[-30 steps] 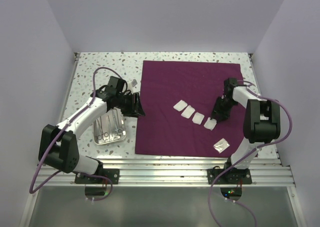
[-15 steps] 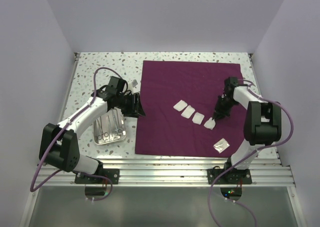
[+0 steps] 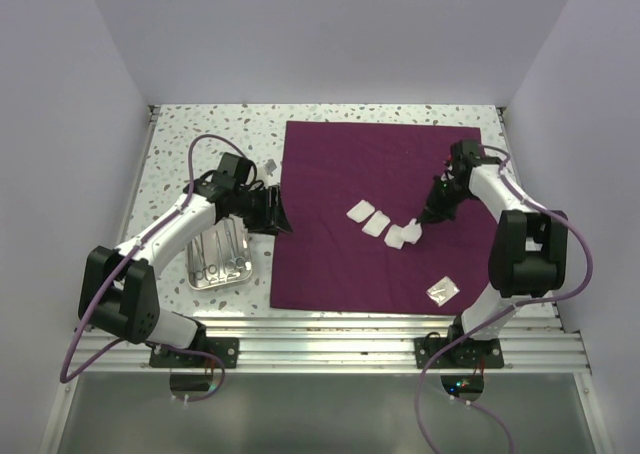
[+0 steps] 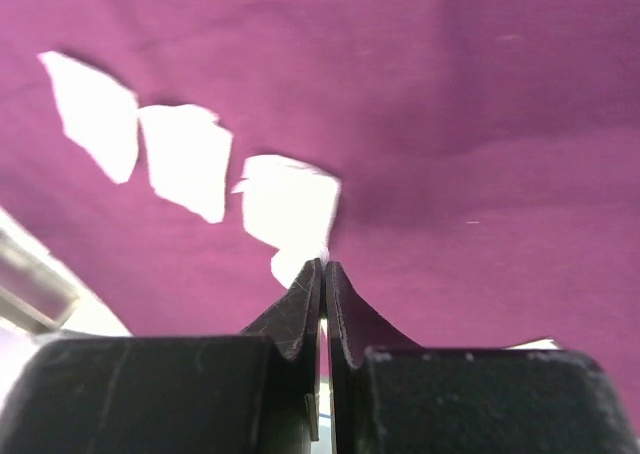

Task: Prepare the surgical pack

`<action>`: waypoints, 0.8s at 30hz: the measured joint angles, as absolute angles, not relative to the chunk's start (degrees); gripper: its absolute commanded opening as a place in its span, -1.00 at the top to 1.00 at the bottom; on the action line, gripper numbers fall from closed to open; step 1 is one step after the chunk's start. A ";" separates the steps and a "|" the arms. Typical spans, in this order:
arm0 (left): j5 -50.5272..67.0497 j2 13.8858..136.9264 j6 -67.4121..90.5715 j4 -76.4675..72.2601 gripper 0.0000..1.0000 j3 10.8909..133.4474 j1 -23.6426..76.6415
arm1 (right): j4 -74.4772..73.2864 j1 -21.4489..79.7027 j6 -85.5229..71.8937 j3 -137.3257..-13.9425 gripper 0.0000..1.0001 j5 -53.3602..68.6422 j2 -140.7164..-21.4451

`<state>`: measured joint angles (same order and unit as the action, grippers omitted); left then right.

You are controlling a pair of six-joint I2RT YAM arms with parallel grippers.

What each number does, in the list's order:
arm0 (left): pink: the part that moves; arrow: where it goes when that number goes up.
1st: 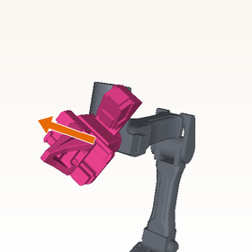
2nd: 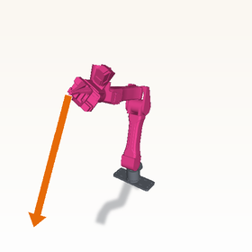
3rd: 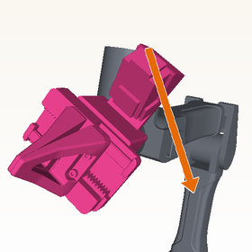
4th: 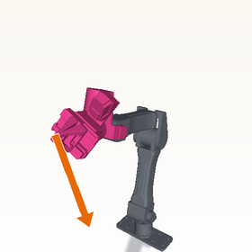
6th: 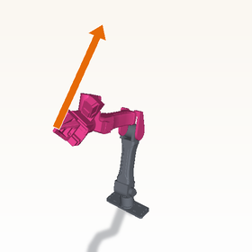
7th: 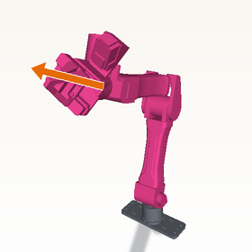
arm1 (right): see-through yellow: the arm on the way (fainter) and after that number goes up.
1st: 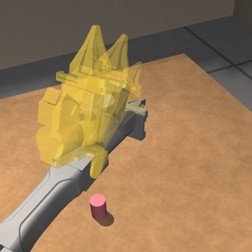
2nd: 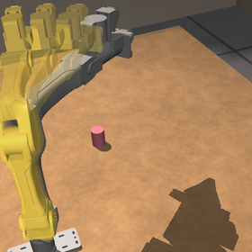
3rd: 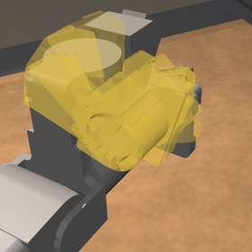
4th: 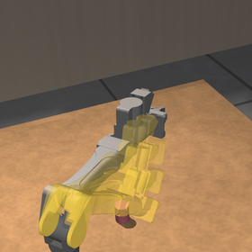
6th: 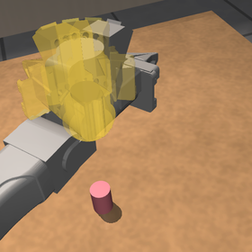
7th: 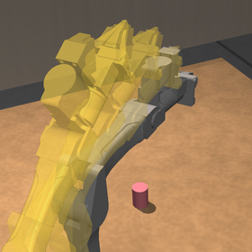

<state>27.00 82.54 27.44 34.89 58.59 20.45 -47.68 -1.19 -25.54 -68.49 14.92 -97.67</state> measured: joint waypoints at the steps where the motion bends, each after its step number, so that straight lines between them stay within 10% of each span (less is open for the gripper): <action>1: 27.05 82.54 27.44 34.81 0.01 58.59 20.45 | -47.59 -0.95 -25.93 -68.93 1.00 15.73 -97.51; 24: 27.09 82.61 27.44 34.83 0.01 58.59 20.45 | -44.66 6.04 -29.78 -70.83 1.00 18.09 -102.87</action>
<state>27.09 82.61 27.44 34.83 58.59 20.45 -44.66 6.04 -29.78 -70.83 18.09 -102.87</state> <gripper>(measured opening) 0.497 0.018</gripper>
